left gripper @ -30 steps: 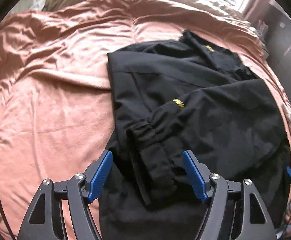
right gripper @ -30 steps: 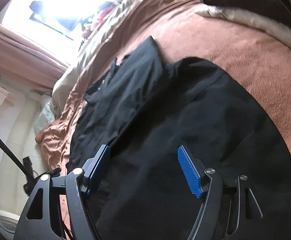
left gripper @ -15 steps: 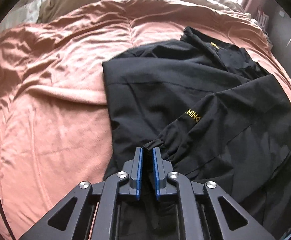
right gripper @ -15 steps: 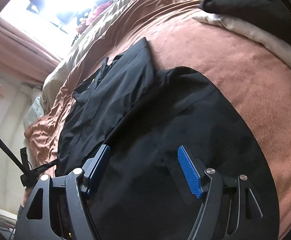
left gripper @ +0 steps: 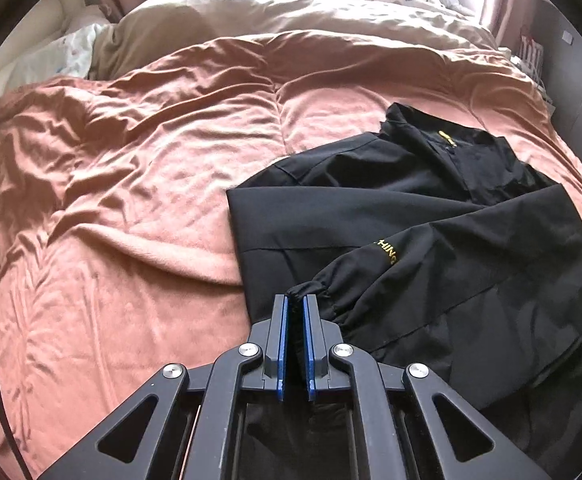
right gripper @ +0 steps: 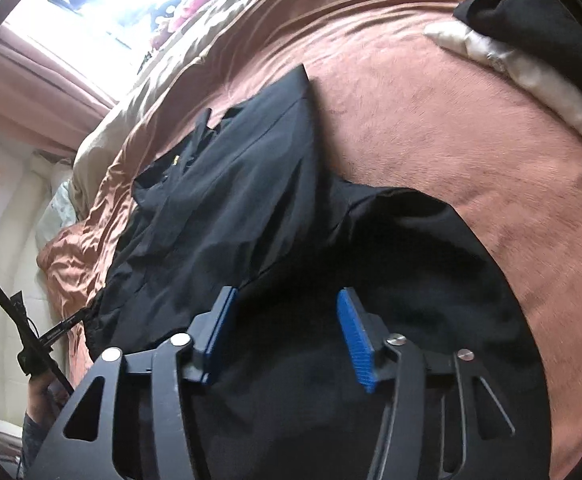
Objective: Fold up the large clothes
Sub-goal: 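Lay the sleeve across the jacket with the left gripper and release, then grasp the end of the folded black jacket with both grippers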
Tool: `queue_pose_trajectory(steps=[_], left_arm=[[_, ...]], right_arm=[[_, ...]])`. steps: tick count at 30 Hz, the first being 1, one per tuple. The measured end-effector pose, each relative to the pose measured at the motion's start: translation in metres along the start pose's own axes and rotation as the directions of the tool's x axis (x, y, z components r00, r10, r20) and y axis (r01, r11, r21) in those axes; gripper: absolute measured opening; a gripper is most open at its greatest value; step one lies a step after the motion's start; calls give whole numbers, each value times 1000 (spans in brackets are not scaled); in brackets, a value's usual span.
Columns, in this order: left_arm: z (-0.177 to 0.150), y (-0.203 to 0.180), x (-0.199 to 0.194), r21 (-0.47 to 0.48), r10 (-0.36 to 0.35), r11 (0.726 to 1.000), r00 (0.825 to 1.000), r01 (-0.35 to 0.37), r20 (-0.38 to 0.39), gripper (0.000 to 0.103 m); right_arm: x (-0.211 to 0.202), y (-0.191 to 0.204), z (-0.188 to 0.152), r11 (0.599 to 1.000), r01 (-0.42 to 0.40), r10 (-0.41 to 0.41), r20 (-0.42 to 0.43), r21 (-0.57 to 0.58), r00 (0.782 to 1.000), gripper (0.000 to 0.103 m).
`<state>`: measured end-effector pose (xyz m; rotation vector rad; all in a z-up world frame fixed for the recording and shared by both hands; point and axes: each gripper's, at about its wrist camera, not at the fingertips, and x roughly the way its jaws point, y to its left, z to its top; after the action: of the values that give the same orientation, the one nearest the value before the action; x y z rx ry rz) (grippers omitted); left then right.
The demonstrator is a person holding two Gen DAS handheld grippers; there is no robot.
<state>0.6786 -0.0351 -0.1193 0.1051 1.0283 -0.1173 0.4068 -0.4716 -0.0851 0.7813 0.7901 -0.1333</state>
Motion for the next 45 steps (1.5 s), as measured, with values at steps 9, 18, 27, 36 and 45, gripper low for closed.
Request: queue_pose_trajectory(steps=[9,18,27,36,45], left_arm=[[-1,7,46,-27,24,999,997,-26,-80,10],[-35,25,16,-58,-33,998,997,29,-68,55],[-87,40,-57,-95,-118,989,993,117,-5,69],[-156,46,-115,-129,-167,977,985,171,45,78],[-228,51,-148,-163,-176,969,982,184,64,79]], right_arm=[[20,16,6,995,86,-86,-2,-44,996,47],[-4,13,-1,997,53,-53,-8,-47,999,62],[-62,-1,-30,991,56,-53,28,-120,998,62],[-120,-12,-61,976,114,-104,63,-183,993,91],[-168,-27,-98,952,123,-107,72,-282,992,91]])
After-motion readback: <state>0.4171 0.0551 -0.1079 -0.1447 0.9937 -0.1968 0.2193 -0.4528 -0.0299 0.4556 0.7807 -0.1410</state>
